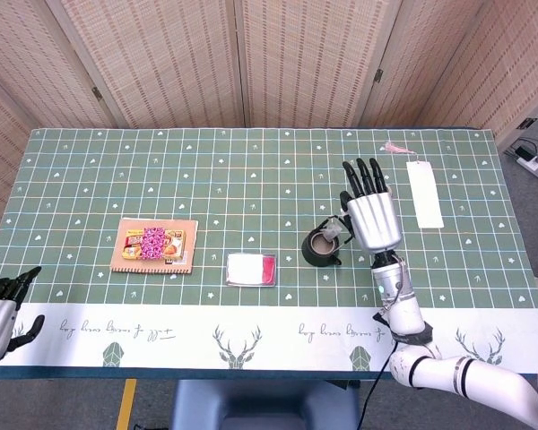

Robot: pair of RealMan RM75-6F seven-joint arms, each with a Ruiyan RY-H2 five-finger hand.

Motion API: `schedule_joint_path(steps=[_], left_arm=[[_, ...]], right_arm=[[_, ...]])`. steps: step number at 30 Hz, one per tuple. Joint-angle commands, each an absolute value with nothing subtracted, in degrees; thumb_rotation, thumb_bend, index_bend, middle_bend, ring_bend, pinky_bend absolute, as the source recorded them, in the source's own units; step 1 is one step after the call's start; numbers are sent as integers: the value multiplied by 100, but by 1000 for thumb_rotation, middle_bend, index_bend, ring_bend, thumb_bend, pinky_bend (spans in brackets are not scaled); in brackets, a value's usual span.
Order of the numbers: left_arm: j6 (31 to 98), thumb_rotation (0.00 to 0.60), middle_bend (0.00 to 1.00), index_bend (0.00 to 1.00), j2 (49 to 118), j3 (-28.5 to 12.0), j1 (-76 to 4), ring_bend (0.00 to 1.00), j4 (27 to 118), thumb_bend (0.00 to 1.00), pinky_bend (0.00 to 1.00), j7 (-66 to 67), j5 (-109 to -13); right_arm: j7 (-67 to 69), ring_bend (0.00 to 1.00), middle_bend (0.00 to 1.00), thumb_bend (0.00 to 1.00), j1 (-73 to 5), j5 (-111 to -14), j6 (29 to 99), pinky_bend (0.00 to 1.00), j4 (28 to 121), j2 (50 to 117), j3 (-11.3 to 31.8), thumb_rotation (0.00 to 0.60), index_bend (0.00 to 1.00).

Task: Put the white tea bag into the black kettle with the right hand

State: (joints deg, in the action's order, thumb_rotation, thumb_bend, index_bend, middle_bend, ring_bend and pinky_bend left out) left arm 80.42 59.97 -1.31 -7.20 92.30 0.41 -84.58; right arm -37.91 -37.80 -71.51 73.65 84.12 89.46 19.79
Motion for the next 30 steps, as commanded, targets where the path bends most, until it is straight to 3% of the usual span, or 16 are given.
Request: schedule_joint_path(steps=[1,15,30], left_arm=[[8053,600,146,64,5987,-131,-713,191,9230,372,151,18,-8462],[8138,600,146,65,5931,-108,-679,192,9252,372,151,-132,-8558],[8221,600,146,66,5846,-132,-642,192,9205,373,151,-437,-8581]], right_arm=[[-3799,39,142,423,-3816,-7124,7352,0,8333,8992,1946,600,637],[-4039,44,142,423,-4000,-7060,7415,0,8528,9069,1940,600,637],[-4423,45,142,423,-4199,-6978,7229,0,8347,9492,1602,600,637]])
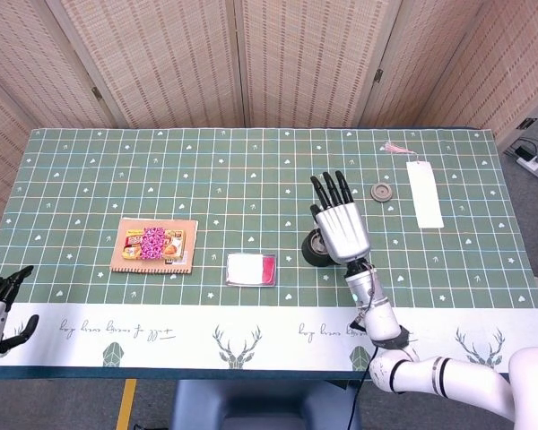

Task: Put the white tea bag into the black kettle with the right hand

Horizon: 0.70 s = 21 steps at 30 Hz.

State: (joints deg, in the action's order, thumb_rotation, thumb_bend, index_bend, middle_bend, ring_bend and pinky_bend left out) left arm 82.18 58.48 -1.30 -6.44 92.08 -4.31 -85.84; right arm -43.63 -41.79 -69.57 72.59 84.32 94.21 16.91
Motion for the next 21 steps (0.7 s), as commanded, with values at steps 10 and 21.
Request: schedule_joint_path(steps=[10,21], left_arm=[[8245,600,146,67,5838,-148,-622,192,9203,372,152,-451,-8551],[8219,600,146,68,5836,-173,-620,193,9246,372,153,-421,-8480]], right_arm=[[-4505,50,142,423,-3988,-7238,7272,0,8268,9461,1073,600,637],[-4335,48,142,423,-3897,-7369,7005,0,8443,9296,834,600,638]])
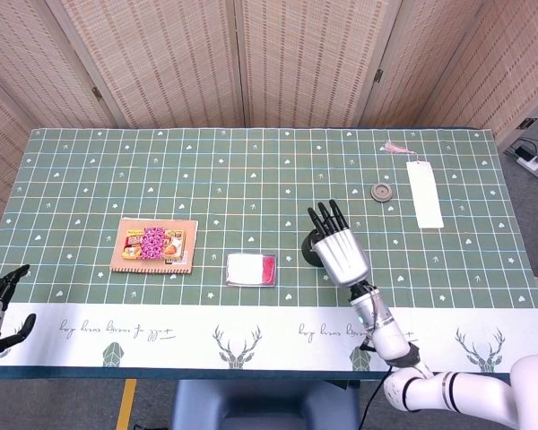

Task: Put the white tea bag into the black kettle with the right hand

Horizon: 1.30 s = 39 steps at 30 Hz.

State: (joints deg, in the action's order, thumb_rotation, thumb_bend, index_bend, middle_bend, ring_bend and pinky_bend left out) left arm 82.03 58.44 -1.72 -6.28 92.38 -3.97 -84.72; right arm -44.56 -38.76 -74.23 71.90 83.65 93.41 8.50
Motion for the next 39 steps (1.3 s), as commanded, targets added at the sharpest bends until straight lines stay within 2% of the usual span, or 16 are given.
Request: schedule_joint_path(steps=[1,5,8,13,20,24,27,30,33,36,39], left_arm=[[8245,600,146,70,5827,-174,-610,193,9249,372,154,-451,-8493],[8305,600,146,76,5802,-175,-580,194,9242,372,156,-526,-8521],[8297,600,146,78,5797,-173,-578,194,9234,372,156,-533,-8517],[8255,600,146,78,5807,-183,-593,195,9237,372,156,-495,-8483],[8253,600,146,78,5813,-188,-590,195,9245,372,156,-462,-8471],[8267,600,146,78,5814,-188,-585,196,9234,372,157,-475,-8485],[8250,600,146,78,5827,-191,-591,196,9223,372,157,-435,-8470],[8211,600,146,78,5851,-195,-608,195,9220,372,157,-357,-8443],[8184,600,146,78,5886,-205,-625,195,9220,372,157,-263,-8416],[8220,600,146,77,5941,-206,-633,195,9209,372,157,-150,-8458],[8283,600,146,74,5989,-176,-623,195,9221,373,157,-23,-8557]], right_arm=[[-4272,47,142,423,-3923,-7321,6850,0,8494,9260,815,600,638],[-4259,36,137,423,-4007,-7114,6374,0,8654,9127,728,600,635],[-4320,14,122,423,-4041,-6964,6122,0,8754,9028,651,600,580],[-4392,0,61,423,-4074,-6708,5892,0,8946,8885,605,600,324],[-4376,0,13,423,-4096,-6599,5839,0,9045,8792,582,600,59],[-4296,0,0,423,-4049,-6654,5956,0,9310,8607,591,600,0],[-4182,0,0,422,-3881,-6826,6283,0,9786,8255,591,600,0],[-4172,0,0,423,-3484,-7029,6941,0,10365,7786,493,600,0],[-4096,0,0,423,-2881,-7257,7733,0,10842,7301,216,600,0],[-3644,0,0,423,-2191,-7544,8484,0,10892,6933,-136,600,0],[-2923,0,0,423,-1580,-7824,9038,0,10455,6749,-439,600,0]])
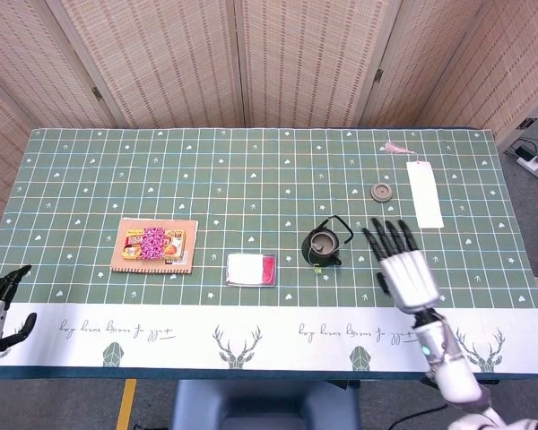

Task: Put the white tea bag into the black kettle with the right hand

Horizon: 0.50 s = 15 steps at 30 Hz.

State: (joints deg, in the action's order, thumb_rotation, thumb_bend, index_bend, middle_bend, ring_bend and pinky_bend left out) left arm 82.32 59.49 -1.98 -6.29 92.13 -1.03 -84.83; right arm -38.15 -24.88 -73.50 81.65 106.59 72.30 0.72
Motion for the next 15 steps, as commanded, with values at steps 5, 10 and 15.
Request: schedule_joint_path(steps=[5,10,15], left_arm=[[8332,600,146,70,6095,-134,-636,193,9218,372,157,242,-8699],[8296,600,146,67,6119,-119,-694,193,9197,372,157,273,-8796],[8162,600,146,66,6114,-132,-794,191,9105,372,157,160,-8813]], right_arm=[[-1401,0,0,423,-910,-7920,9323,0,9498,6735,-642,600,0],[-898,0,0,423,-743,-7774,9172,0,9281,6611,-503,600,0],[-826,0,0,423,-608,-7866,9198,0,9260,6596,-426,600,0]])
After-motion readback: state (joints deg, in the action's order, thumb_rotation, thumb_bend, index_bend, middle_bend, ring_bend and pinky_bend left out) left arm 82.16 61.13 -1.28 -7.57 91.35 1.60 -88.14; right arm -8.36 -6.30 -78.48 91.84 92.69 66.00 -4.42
